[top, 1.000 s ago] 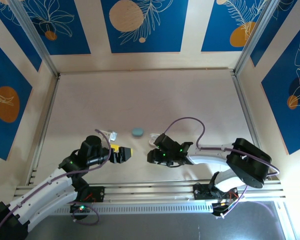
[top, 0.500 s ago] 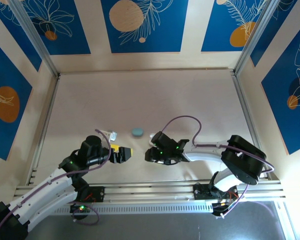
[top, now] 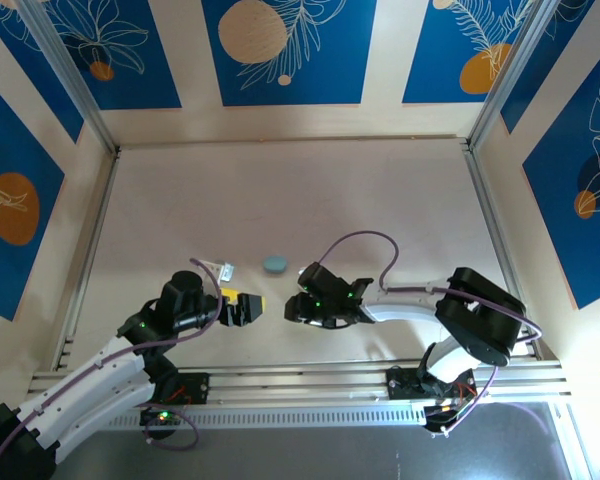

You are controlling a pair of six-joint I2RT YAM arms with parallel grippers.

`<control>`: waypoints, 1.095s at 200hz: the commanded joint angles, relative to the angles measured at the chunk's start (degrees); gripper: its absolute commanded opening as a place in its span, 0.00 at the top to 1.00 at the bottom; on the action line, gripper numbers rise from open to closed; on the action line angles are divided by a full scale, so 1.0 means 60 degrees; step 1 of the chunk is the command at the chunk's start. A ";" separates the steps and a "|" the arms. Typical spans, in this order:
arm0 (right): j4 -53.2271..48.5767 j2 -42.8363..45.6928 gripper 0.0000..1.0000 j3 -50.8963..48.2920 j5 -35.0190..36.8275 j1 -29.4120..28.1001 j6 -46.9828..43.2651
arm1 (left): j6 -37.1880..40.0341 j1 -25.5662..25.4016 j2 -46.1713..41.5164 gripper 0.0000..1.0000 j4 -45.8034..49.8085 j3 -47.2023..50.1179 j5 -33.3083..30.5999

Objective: Insert the wireless bluetooth earbuds into the charging case

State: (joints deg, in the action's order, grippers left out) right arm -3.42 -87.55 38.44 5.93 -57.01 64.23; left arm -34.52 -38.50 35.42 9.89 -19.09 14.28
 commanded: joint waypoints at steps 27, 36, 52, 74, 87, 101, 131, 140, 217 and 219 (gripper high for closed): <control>0.0310 -0.0457 0.48 0.0572 -0.0024 0.0321 -0.0197 | 0.0100 -0.0032 0.0221 0.00 -0.0154 -0.0082 -0.0154; 0.0357 -0.0557 0.47 0.0649 -0.0092 0.0406 -0.0241 | 0.0100 -0.0036 0.0324 0.00 -0.0197 -0.0112 -0.0134; 0.0347 -0.0772 0.48 0.0817 -0.0198 0.0548 -0.0345 | 0.0097 -0.0037 0.0486 0.00 -0.0385 -0.0087 -0.0054; 0.0123 -0.0718 0.48 0.0819 -0.0043 0.0588 -0.0230 | 0.0067 -0.0043 0.0792 0.00 -0.0609 -0.0013 -0.0042; -0.0086 -0.0513 0.49 0.0710 0.0233 0.0492 -0.0051 | 0.0047 -0.0029 0.0899 0.00 -0.0786 0.0058 0.0021; -0.0148 -0.0243 0.49 0.0482 0.0481 0.0386 0.0200 | 0.0062 -0.0021 0.0948 0.00 -0.0839 0.0073 0.0084; -0.0219 0.0244 0.49 0.0036 0.1017 0.0147 0.0694 | 0.0130 0.0000 0.0967 0.00 -0.0832 0.0047 0.0168; -0.0199 0.0333 0.49 -0.0087 0.1073 0.0101 0.0823 | 0.0104 0.0006 0.0955 0.00 -0.0888 0.0076 0.0182; 0.0492 0.0463 0.60 -0.0530 0.1258 -0.0170 0.1621 | -0.0071 0.0038 0.0616 0.00 -0.0717 0.0281 0.0278; 0.0507 0.0457 0.60 -0.0550 0.1265 -0.0178 0.1627 | -0.0068 0.0039 0.0616 0.00 -0.0716 0.0293 0.0284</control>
State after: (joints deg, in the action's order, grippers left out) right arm -1.26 -85.41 36.03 11.62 -57.60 71.72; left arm -34.44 -38.48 39.99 5.37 -18.00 14.83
